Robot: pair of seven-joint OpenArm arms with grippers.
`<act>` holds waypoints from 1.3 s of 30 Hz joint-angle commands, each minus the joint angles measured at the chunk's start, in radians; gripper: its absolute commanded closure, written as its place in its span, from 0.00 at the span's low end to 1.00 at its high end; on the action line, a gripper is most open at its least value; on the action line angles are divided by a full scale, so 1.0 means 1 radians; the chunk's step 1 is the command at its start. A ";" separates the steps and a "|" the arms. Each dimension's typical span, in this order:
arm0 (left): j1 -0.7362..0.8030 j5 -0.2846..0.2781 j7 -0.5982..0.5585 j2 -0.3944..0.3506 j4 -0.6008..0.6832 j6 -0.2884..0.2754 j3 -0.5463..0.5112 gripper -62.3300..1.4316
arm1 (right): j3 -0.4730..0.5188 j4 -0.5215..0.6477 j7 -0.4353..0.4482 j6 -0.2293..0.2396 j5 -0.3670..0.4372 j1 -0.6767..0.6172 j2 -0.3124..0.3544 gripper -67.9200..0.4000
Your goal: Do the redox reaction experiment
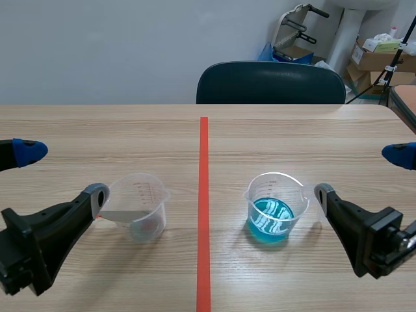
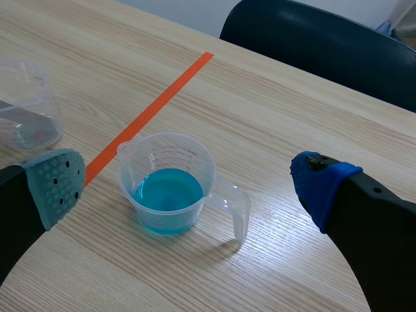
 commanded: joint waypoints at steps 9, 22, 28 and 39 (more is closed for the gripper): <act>0.005 0.024 -0.011 0.000 0.022 -0.002 -0.003 0.00 | 0.002 0.018 0.015 0.005 0.002 0.001 0.008 0.00; 0.005 0.024 -0.014 0.000 0.022 -0.002 -0.003 0.00 | 0.002 0.018 0.015 0.011 -0.005 0.001 0.008 0.00; 0.008 0.024 -0.014 0.000 0.022 0.006 -0.003 0.00 | 0.002 0.018 0.015 0.025 -0.005 0.003 0.008 0.00; 0.217 0.023 -0.168 -0.022 0.022 0.042 -0.097 0.00 | -0.013 0.018 0.000 0.035 -0.069 0.056 0.008 0.00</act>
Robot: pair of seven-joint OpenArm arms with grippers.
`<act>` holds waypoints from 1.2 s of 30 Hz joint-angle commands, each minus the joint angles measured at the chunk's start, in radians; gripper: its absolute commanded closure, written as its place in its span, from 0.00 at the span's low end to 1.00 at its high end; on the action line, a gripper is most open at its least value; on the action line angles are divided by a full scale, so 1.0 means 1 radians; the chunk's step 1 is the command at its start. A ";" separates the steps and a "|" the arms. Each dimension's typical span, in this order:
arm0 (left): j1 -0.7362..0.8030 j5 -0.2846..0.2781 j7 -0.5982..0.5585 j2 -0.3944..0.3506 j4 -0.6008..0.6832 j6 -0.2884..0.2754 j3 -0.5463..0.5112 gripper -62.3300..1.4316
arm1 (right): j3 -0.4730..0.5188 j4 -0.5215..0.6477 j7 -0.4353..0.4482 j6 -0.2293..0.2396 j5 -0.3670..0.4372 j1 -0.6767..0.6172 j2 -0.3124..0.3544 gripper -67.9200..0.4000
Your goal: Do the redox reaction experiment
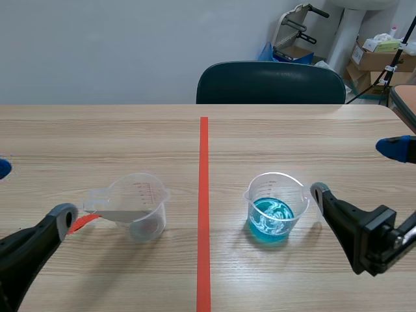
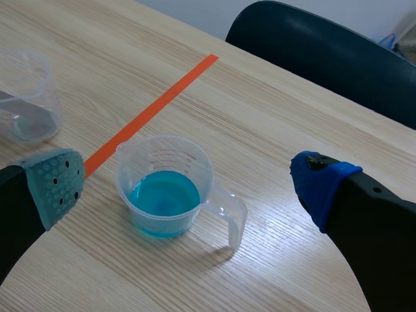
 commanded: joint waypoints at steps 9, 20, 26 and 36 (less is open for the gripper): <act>0.250 -0.007 -0.130 -0.043 0.022 0.007 -0.048 0.00 | -0.113 0.018 0.007 0.027 -0.206 0.116 0.008 0.00; 0.344 -0.041 -0.259 -0.043 0.023 0.009 -0.065 0.00 | -0.316 0.013 0.008 0.050 -0.401 0.262 0.008 0.00; 0.344 -0.040 -0.260 -0.043 0.023 0.010 -0.065 0.00 | -0.470 -0.005 0.008 0.058 -0.507 0.364 0.008 0.00; 0.344 -0.040 -0.259 -0.043 0.023 0.025 -0.073 0.00 | -0.756 -0.108 0.018 0.071 -0.579 0.568 0.008 0.00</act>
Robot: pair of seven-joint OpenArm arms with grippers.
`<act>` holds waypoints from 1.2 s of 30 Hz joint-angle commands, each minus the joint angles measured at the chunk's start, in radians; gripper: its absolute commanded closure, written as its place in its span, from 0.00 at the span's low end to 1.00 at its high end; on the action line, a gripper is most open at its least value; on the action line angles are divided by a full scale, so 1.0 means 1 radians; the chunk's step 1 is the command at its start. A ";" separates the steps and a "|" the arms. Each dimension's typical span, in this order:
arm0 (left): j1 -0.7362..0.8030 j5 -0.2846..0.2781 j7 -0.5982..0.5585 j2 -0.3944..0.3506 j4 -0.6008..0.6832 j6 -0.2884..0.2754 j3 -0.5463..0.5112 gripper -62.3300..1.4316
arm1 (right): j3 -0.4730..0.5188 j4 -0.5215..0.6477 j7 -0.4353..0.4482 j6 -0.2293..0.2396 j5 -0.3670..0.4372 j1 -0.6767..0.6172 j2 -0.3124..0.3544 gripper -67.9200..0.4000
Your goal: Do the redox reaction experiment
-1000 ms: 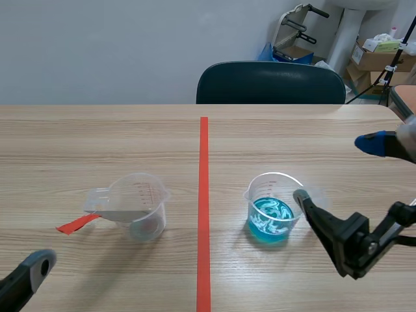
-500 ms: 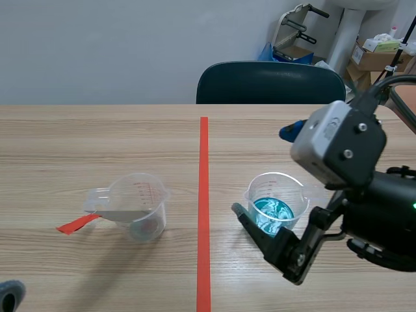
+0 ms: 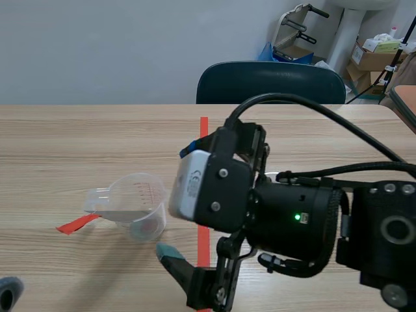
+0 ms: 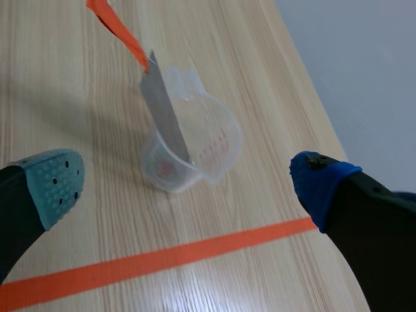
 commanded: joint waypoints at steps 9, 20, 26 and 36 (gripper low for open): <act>0.002 -0.002 -0.014 0.005 0.023 0.004 -0.021 0.00 | -0.177 -0.119 0.048 -0.060 -0.015 0.202 -0.049 0.00; 0.002 -0.002 -0.010 0.007 0.023 0.004 -0.021 0.00 | -0.369 -0.297 0.063 -0.142 -0.064 0.377 -0.177 0.00; 0.002 -0.002 -0.011 0.007 0.023 0.004 -0.021 0.00 | -0.416 -0.382 0.069 -0.179 -0.075 0.432 -0.239 0.00; 0.002 -0.002 -0.011 0.007 0.023 0.005 -0.021 0.00 | -0.417 -0.404 0.117 -0.204 -0.098 0.439 -0.267 0.09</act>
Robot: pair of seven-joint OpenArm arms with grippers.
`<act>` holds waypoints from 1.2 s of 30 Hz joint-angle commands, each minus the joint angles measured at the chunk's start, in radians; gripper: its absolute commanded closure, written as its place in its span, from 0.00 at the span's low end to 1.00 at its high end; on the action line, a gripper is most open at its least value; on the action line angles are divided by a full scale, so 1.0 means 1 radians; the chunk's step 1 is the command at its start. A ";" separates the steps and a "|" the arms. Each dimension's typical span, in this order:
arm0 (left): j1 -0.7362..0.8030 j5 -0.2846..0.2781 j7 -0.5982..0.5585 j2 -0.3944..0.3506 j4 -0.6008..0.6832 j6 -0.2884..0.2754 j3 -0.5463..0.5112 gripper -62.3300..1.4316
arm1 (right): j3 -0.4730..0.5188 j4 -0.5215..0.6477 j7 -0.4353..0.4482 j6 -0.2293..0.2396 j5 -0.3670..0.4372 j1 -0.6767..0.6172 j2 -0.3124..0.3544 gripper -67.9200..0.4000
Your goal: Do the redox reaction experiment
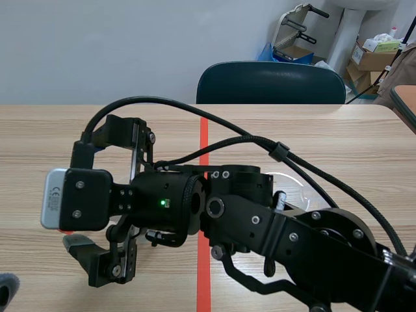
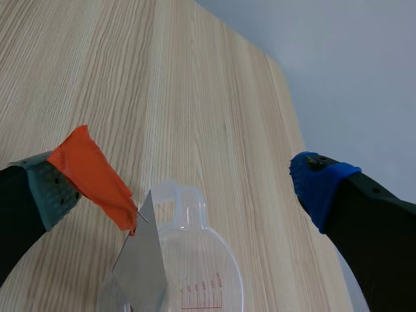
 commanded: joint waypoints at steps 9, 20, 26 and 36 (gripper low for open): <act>0.002 -0.003 -0.017 0.005 0.023 -0.001 -0.005 0.00 | 0.007 0.025 0.018 -0.043 0.006 0.012 0.002 0.50; 0.002 -0.002 -0.017 0.005 0.023 -0.001 -0.005 0.00 | 0.008 0.032 -0.005 -0.049 0.007 0.011 0.010 0.99; 0.002 -0.002 -0.016 0.005 0.023 -0.001 -0.005 0.00 | 0.020 0.098 -0.048 -0.039 0.052 0.012 0.029 0.99; 0.002 -0.002 -0.016 0.005 0.023 -0.001 -0.005 0.00 | 0.098 0.287 -0.333 0.068 0.340 0.013 0.029 0.99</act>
